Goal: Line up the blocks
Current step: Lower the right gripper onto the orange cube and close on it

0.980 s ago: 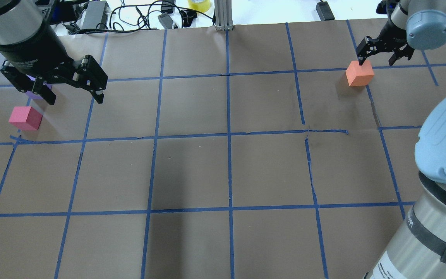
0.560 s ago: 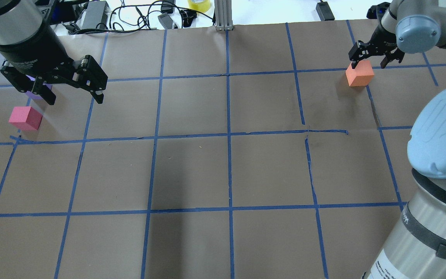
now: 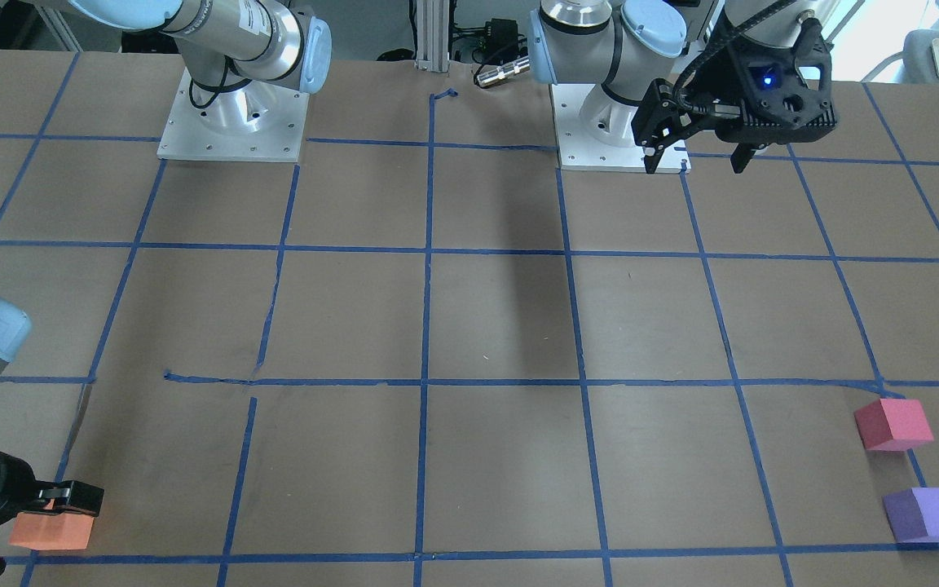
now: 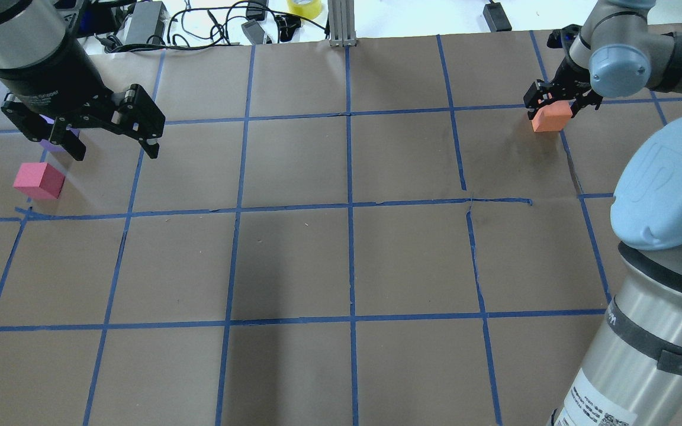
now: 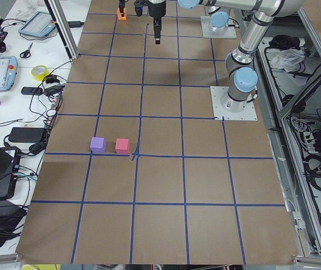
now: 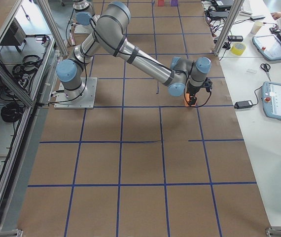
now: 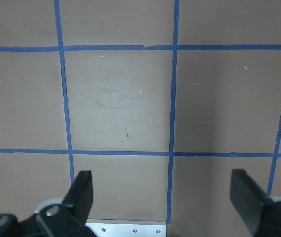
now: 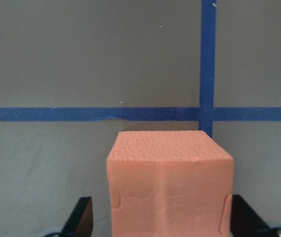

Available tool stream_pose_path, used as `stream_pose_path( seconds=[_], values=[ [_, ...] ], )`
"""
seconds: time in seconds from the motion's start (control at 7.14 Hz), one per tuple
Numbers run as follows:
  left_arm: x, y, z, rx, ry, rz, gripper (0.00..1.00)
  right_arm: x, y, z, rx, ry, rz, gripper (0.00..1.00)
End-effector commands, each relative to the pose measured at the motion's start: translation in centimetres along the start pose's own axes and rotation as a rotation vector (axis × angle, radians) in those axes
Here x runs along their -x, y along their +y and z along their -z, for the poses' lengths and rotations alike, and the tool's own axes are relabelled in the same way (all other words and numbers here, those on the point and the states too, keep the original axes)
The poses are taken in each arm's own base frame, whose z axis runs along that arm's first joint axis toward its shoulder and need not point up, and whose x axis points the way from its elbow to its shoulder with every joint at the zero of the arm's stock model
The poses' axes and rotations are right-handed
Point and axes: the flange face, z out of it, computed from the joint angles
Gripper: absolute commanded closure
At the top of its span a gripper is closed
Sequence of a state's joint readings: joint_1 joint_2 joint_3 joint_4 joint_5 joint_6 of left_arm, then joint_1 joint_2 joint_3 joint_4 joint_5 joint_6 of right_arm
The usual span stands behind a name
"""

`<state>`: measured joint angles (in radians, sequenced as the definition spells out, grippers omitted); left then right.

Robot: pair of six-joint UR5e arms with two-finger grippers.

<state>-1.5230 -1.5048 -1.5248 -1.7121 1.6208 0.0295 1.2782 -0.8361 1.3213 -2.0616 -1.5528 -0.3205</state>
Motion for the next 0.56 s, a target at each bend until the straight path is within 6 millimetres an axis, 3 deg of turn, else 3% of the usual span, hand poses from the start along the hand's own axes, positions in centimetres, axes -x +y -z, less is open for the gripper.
stream_pose_path(
  seconds=[0.0, 0.14, 0.28, 0.42],
  values=[
    [0.0, 0.0, 0.0, 0.001, -0.001, 0.000, 0.00, -0.1, -0.2, -0.7, -0.005, 0.000, 0.111, 0.60],
    [0.0, 0.1, 0.1, 0.000, -0.001, 0.002, 0.00, -0.1, -0.2, -0.7, -0.006, 0.002, 0.113, 0.79],
    [0.0, 0.1, 0.0, 0.001, -0.001, 0.002, 0.00, -0.1, -0.2, -0.3, -0.011, 0.002, 0.109, 0.92],
    [0.0, 0.1, 0.0, 0.000, -0.001, 0.002, 0.00, 0.3, -0.5, 1.0, -0.031, 0.006, 0.086, 0.95]
  ],
)
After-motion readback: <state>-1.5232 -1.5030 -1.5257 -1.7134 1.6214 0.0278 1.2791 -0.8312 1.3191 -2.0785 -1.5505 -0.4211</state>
